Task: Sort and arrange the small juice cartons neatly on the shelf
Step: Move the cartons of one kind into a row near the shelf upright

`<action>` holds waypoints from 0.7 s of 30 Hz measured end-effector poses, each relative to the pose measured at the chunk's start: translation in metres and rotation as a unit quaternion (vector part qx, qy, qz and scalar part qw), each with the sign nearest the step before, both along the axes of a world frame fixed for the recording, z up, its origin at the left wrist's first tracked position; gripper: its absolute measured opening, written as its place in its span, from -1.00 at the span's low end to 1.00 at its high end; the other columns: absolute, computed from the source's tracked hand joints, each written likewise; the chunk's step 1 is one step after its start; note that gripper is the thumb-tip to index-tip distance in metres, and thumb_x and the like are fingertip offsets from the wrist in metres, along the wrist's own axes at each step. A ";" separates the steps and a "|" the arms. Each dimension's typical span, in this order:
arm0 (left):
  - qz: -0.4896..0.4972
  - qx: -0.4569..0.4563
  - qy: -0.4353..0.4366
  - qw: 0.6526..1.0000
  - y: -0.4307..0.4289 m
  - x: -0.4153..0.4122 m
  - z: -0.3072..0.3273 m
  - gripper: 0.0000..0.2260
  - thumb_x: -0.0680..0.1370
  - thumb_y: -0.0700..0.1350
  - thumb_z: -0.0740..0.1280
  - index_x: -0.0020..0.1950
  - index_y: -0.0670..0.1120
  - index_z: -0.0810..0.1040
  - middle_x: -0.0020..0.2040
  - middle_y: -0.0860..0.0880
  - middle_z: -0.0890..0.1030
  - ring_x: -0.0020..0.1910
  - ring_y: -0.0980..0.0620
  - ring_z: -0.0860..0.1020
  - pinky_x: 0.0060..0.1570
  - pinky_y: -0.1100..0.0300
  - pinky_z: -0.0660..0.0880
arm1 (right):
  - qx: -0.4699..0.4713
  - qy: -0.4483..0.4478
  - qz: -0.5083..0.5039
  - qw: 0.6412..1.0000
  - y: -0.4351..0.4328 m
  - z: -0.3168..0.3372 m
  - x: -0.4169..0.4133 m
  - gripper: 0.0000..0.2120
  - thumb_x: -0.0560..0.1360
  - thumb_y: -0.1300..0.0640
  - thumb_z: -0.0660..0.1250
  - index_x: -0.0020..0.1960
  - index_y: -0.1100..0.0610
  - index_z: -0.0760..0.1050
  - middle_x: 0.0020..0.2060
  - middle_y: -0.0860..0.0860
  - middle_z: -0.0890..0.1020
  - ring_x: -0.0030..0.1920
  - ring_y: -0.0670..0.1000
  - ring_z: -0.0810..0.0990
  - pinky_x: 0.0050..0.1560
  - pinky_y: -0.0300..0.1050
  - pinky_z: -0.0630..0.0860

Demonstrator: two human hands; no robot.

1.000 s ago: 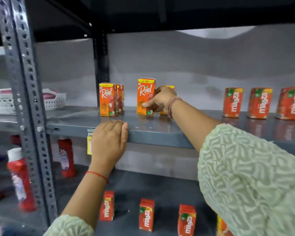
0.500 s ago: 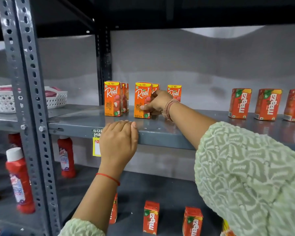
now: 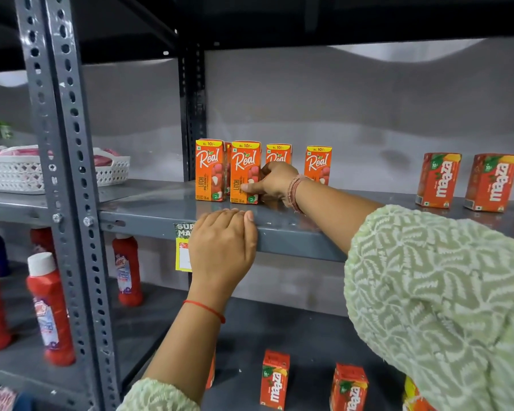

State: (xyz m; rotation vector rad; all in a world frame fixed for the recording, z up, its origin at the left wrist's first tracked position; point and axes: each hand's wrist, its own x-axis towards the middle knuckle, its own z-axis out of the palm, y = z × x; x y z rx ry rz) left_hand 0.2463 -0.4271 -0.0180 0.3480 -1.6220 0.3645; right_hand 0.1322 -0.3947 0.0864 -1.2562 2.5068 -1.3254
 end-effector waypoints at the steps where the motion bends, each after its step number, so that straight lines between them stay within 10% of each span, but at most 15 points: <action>1: 0.001 0.000 -0.001 1.000 0.000 0.000 0.000 -0.53 0.60 -0.10 0.06 -0.31 -0.21 0.66 -0.32 -0.11 0.68 -0.36 -0.08 0.64 -0.20 0.17 0.40 | -0.004 -0.006 0.000 1.000 -0.001 0.000 -0.001 -0.48 0.34 -0.03 0.48 0.19 0.21 0.46 0.15 0.12 0.60 0.17 0.14 0.56 0.23 0.03 0.51; 13: -0.013 -0.003 -0.014 1.000 -0.003 0.001 -0.001 -0.61 0.56 -0.13 0.11 -0.28 -0.24 0.65 -0.30 -0.14 0.68 -0.33 -0.12 0.64 -0.17 0.18 0.34 | -0.037 -0.073 0.009 0.997 0.017 0.003 0.005 -0.34 0.34 0.04 0.49 0.32 0.25 0.32 0.25 0.15 0.50 0.20 0.15 0.53 0.19 0.06 0.55; 21: -0.048 0.000 -0.034 0.998 0.073 -0.042 -0.001 -0.65 0.54 -0.12 0.14 -0.37 -0.19 0.54 -0.39 -0.14 0.61 -0.39 -0.16 0.54 -0.26 0.07 0.26 | -0.249 0.232 -0.093 0.936 0.168 -0.026 -0.004 -0.76 0.38 0.15 0.44 0.03 0.18 0.55 0.01 0.06 0.64 -0.17 -0.06 0.49 -0.14 -0.33 0.35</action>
